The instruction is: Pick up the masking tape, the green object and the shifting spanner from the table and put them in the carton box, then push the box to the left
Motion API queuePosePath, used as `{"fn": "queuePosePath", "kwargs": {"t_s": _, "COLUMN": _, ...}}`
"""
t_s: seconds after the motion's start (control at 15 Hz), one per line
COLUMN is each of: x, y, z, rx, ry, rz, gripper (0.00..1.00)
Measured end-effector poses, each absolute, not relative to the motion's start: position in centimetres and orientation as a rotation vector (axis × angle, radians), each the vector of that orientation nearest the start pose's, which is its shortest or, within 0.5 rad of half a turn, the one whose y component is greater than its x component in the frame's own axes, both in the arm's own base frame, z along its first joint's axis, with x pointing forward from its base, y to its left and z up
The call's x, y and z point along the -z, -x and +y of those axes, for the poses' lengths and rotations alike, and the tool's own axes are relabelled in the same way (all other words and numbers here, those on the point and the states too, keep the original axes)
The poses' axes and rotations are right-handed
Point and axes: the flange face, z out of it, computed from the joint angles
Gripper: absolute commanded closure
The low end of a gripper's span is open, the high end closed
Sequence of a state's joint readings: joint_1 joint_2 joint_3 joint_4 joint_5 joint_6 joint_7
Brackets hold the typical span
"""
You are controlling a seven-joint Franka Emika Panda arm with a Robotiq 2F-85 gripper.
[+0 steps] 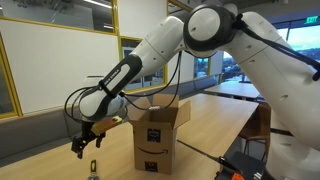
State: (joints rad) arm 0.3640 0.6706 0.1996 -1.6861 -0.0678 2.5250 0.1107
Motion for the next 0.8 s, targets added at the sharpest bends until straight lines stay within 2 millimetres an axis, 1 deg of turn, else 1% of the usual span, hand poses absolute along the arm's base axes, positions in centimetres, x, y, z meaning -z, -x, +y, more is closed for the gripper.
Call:
{"fn": "queuePosePath", "kwargs": {"t_s": 0.13, "x": -20.6, "y": -60.1, "z": 36.8, "rx": 0.165, "ry": 2.940, "rz": -0.687, "gripper": 0.00}}
{"fn": "queuePosePath", "kwargs": {"t_s": 0.33, "x": -17.3, "y": -61.0, "z": 37.3, "rx": 0.089, "ry": 2.965, "rz": -0.689, "gripper": 0.00}}
{"fn": "queuePosePath", "kwargs": {"t_s": 0.53, "x": -14.7, "y": -62.6, "z": 36.5, "rx": 0.011, "ry": 3.004, "rz": -0.654, "gripper": 0.00}}
{"fn": "queuePosePath", "kwargs": {"t_s": 0.8, "x": -12.5, "y": -65.1, "z": 34.8, "rx": -0.079, "ry": 3.058, "rz": -0.547, "gripper": 0.00}}
